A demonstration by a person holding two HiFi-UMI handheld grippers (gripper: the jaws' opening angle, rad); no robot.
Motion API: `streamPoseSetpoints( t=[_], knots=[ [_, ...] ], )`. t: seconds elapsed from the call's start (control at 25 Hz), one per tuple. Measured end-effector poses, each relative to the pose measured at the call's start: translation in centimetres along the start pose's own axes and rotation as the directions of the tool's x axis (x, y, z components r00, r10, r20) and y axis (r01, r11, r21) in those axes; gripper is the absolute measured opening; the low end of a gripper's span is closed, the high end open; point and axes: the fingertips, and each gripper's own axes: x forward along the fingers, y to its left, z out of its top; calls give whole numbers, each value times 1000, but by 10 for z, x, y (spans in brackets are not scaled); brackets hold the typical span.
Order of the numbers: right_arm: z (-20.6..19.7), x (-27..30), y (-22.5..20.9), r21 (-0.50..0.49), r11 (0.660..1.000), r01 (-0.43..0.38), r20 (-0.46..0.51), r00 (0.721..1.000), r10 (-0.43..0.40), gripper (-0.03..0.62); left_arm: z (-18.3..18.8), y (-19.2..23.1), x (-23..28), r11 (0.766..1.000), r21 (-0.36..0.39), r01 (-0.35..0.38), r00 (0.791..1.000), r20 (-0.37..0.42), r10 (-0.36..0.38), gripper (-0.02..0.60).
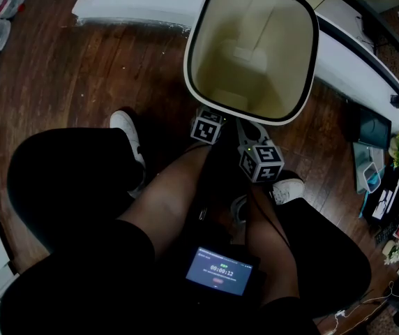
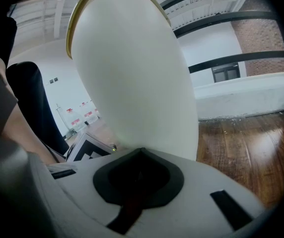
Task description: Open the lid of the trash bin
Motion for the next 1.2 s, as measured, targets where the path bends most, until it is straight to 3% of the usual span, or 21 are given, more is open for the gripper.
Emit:
streamPoseSetpoints(
  t=[1.2],
  knots=[
    [-6,-1,-3,-6,1000,9,-20,1000,-9,5,3,-4,-7,1000,-15,6,999,51,-5,26]
  ],
)
